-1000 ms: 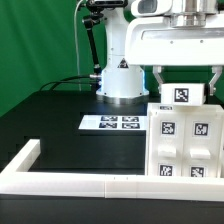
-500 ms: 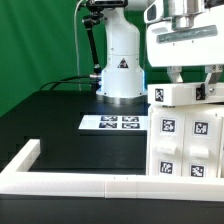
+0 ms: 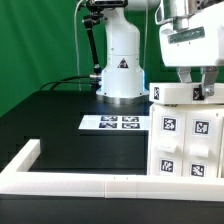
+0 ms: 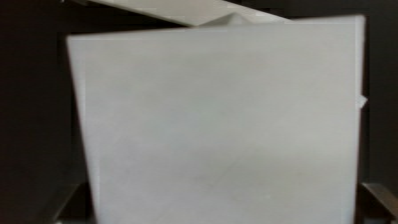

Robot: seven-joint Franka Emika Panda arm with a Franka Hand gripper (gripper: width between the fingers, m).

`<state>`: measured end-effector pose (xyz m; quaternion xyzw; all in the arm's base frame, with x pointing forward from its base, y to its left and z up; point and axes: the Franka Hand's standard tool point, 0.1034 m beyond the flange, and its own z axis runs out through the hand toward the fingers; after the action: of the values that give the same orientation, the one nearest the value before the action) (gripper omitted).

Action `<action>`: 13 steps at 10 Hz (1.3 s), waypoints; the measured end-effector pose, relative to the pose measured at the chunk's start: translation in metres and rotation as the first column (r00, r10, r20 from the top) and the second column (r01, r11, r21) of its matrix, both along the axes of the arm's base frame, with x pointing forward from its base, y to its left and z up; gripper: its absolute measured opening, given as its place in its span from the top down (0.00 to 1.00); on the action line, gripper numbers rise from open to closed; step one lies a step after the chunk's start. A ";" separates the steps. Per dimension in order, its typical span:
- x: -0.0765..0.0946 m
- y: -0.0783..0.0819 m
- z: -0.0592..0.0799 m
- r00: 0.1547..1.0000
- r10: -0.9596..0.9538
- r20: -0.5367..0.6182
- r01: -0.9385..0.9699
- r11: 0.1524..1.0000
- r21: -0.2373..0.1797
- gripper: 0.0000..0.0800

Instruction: Assemble cabinet

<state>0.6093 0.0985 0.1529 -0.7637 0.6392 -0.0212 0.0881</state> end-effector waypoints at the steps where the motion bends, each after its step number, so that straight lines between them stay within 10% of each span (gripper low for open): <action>1: 0.000 0.000 0.000 1.000 0.016 0.002 -0.016 1.000 -0.002 0.29; 3: 0.001 0.001 0.005 0.996 0.084 0.017 -0.084 0.996 -0.004 0.03; 10: 0.003 0.007 0.020 0.962 0.271 0.031 -0.271 0.962 -0.020 0.00; 13: 0.006 0.003 0.023 0.758 0.651 0.037 -0.645 0.757 -0.109 0.00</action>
Offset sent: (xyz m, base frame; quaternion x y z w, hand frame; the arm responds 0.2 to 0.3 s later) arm -0.0089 0.0012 0.0180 0.0127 -0.0324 -0.0164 0.9993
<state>0.6152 0.1013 0.1763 -0.9395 0.3302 -0.0456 0.0786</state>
